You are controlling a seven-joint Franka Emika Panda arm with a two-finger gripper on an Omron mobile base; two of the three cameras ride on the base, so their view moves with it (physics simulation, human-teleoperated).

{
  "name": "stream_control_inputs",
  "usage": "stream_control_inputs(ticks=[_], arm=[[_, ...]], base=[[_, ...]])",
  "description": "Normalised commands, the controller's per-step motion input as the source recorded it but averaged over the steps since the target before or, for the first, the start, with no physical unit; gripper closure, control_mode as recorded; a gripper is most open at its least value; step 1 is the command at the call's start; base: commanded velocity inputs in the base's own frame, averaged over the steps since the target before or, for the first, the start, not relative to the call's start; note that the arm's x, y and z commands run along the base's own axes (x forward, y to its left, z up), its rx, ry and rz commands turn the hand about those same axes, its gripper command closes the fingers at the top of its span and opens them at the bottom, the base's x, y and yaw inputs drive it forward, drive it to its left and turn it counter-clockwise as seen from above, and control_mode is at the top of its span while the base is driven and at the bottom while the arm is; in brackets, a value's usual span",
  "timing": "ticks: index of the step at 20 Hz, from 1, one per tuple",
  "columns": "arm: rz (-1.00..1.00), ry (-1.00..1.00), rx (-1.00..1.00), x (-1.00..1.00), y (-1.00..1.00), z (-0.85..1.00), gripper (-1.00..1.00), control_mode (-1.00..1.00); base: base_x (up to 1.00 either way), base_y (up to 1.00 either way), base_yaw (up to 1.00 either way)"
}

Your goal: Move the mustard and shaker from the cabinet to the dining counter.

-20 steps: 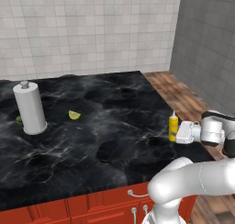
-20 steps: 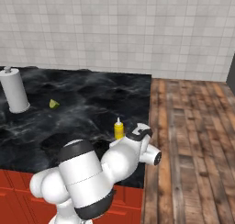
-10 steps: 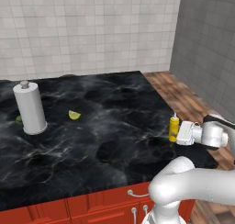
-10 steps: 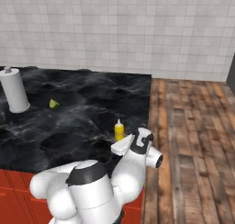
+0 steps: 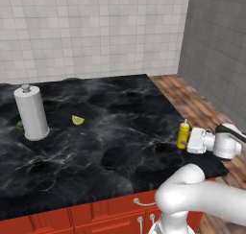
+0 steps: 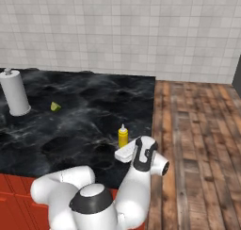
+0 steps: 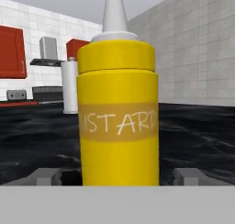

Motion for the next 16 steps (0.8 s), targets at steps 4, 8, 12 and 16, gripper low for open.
stream_control_inputs(ticks=[4,8,12,16], arm=[[0.0,0.0,-0.01,-0.21,0.0,0.2,-1.0,-1.0],[0.0,0.0,-0.01,-0.11,0.0,0.48,-1.0,-1.0],[-0.01,0.0,-0.01,-0.24,-0.09,0.82,-1.0,-1.0],[-0.07,0.09,-0.06,-0.47,-0.18,0.81,-1.0,-1.0]], base=[[0.0,0.0,0.0],[0.0,0.0,0.0],[0.0,0.0,0.0],[0.0,0.0,0.0]])
